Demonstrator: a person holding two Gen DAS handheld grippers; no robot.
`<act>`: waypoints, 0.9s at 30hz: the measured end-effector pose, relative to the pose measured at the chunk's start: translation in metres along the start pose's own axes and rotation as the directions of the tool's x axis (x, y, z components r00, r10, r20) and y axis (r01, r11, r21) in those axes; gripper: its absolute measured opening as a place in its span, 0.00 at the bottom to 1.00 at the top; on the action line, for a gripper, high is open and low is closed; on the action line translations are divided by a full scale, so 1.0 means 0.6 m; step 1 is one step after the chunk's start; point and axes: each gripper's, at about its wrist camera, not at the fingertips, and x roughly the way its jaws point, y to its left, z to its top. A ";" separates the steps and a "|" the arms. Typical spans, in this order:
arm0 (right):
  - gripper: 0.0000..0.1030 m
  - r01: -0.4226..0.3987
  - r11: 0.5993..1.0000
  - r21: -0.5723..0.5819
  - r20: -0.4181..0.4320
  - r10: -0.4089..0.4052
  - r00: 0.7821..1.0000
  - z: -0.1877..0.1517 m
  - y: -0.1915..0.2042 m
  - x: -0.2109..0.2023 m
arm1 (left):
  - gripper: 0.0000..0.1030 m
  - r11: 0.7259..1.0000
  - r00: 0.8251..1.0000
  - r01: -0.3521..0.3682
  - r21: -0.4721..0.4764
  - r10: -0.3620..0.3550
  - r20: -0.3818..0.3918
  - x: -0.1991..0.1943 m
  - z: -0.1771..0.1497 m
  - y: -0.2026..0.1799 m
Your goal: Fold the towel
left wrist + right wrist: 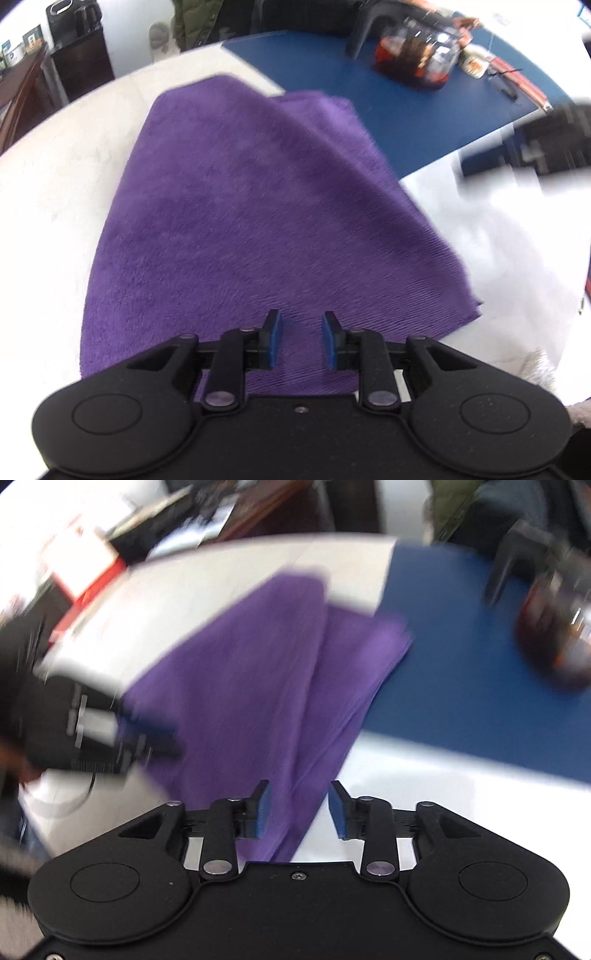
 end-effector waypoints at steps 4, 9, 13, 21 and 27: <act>0.34 0.050 0.999 0.016 0.047 -0.051 0.998 0.075 -0.047 0.063 | 0.21 1.000 1.000 0.003 0.006 -0.003 -0.004 -0.003 -0.003 0.005; 0.34 0.083 0.995 0.052 0.035 -0.085 0.996 0.126 -0.098 0.137 | 0.21 1.000 1.000 0.011 0.004 -0.011 -0.004 -0.007 -0.006 0.010; 0.33 0.055 0.996 0.076 0.006 -0.055 0.998 0.137 -0.118 0.168 | 0.21 1.000 1.000 0.024 -0.007 -0.024 -0.004 -0.005 -0.008 0.014; 0.30 0.033 0.999 0.030 -0.022 -0.032 0.999 0.154 -0.114 0.181 | 0.21 0.999 0.999 0.036 -0.020 -0.036 -0.009 -0.002 -0.006 0.014; 0.05 0.041 0.996 -0.074 -0.059 -0.045 0.997 0.155 -0.092 0.176 | 0.21 0.999 1.000 0.030 -0.030 -0.030 -0.007 -0.003 -0.007 0.015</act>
